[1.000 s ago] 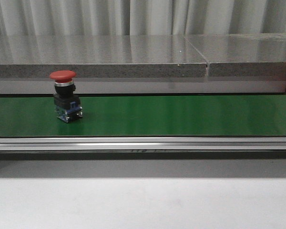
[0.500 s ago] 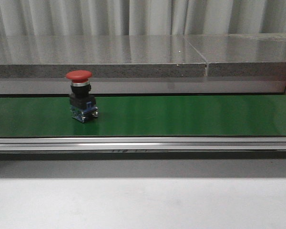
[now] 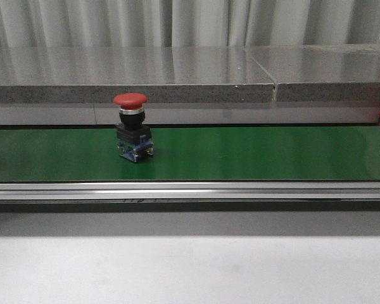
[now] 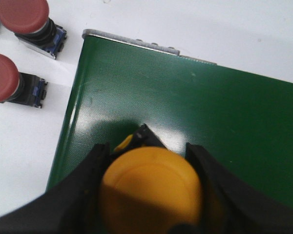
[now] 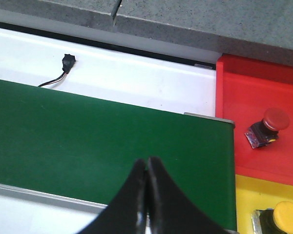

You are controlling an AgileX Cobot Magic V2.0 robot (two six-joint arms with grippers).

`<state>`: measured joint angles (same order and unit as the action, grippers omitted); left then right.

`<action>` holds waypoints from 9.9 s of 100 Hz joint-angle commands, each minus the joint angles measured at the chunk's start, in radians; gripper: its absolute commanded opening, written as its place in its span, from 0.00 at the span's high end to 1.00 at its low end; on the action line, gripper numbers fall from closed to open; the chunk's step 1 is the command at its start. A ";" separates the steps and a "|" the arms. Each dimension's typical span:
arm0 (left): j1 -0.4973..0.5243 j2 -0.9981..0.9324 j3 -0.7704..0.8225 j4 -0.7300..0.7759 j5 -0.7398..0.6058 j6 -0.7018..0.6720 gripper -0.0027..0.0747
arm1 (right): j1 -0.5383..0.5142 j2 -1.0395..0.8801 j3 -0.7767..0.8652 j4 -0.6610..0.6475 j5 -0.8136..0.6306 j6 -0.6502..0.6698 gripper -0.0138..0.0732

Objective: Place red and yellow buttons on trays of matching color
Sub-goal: 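Set the yellow button on the green belt and open the left gripper, then lower the right gripper onto the red button at the belt's end and grasp, then carry the red button into the red tray and open the right gripper, then grasp the yellow button at the belt's end with the right gripper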

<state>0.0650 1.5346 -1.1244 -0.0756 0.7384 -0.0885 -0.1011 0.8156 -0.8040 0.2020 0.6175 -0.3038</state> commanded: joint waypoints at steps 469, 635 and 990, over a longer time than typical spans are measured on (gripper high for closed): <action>-0.214 -1.224 0.677 0.042 -0.387 0.099 0.99 | 0.179 0.742 -0.328 0.005 0.045 -0.064 0.10; -0.214 -1.224 0.677 0.042 -0.387 0.099 0.99 | -0.464 0.793 -0.608 0.019 0.201 -0.008 0.68; -0.214 -1.224 0.677 0.042 -0.387 0.099 0.99 | -0.058 0.587 -0.421 0.135 0.404 -0.289 0.11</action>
<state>-0.1428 0.3048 -0.4198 -0.0260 0.4280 0.0155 -0.1906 1.4393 -1.2251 0.3192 1.0945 -0.5669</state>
